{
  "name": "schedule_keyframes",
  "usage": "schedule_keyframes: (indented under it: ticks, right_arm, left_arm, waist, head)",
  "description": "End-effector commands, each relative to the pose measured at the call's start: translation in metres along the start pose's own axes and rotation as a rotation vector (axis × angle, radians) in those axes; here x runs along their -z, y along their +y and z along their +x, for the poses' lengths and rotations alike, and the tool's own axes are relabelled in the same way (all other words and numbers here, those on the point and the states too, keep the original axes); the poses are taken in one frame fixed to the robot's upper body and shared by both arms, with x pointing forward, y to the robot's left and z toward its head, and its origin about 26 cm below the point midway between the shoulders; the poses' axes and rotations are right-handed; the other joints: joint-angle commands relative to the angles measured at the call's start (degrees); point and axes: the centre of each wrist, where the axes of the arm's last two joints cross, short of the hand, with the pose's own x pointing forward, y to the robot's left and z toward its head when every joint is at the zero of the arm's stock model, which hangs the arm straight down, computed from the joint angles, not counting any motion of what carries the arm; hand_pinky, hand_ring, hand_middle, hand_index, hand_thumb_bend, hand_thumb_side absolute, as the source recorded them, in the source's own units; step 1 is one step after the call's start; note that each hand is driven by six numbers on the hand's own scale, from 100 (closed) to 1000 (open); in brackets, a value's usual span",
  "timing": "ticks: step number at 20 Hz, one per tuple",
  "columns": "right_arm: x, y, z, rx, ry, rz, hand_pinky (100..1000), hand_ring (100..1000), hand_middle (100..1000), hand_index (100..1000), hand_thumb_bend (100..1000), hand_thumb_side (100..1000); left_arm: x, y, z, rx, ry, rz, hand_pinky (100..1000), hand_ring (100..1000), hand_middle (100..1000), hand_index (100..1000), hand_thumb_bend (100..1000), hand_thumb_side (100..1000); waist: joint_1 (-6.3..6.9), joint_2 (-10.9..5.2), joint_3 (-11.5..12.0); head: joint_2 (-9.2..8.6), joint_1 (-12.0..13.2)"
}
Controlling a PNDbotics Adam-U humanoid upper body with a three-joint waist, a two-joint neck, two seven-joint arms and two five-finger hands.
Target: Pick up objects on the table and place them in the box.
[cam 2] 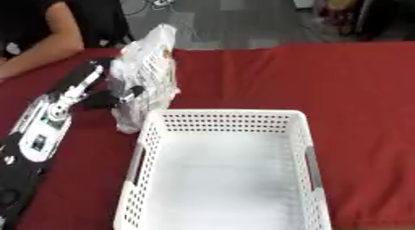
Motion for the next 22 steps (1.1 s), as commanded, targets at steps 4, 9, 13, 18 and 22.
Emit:
schedule_keyframes:
  ticks: [4, 9, 13, 18, 22]
  right_arm:
    - [0.005, -0.004, 0.004, -0.011, -0.027, 0.006, 562, 778, 856, 1000, 305, 988]
    - [0.005, -0.004, 0.004, -0.01, -0.026, 0.008, 562, 779, 856, 1000, 303, 987]
    - [0.005, -0.004, 0.004, -0.011, -0.024, 0.008, 561, 778, 856, 1000, 304, 986]
    - [0.005, -0.004, 0.004, -0.013, -0.023, 0.01, 561, 778, 856, 1000, 304, 985]
    - [0.004, -0.005, 0.004, -0.018, -0.02, 0.014, 561, 778, 856, 1000, 303, 985]
  left_arm:
    - [0.0, 0.016, -0.002, -0.007, 0.083, 0.238, 515, 434, 441, 554, 100, 633]
    - [0.001, 0.012, -0.001, -0.07, 0.088, 0.333, 418, 293, 279, 357, 100, 574]
    - [0.001, 0.009, -0.002, -0.088, 0.081, 0.334, 419, 283, 268, 302, 100, 548]
    - [-0.002, 0.019, -0.002, -0.074, 0.056, 0.313, 431, 284, 265, 280, 100, 534]
    - [-0.005, 0.036, -0.004, -0.039, 0.019, 0.285, 446, 288, 281, 272, 100, 529]
  waist:
    - [-0.16, -0.58, 0.05]
    - [-0.16, -0.58, -0.01]
    - [-0.15, -0.57, -0.05]
    - [0.02, -0.64, -0.17]
    - [0.35, -0.8, -0.18]
  head:
    - [-0.34, 0.2]
    - [-0.35, 0.19]
    - [-0.36, 0.16]
    - [-0.35, 0.11]
    - [-0.36, -0.15]
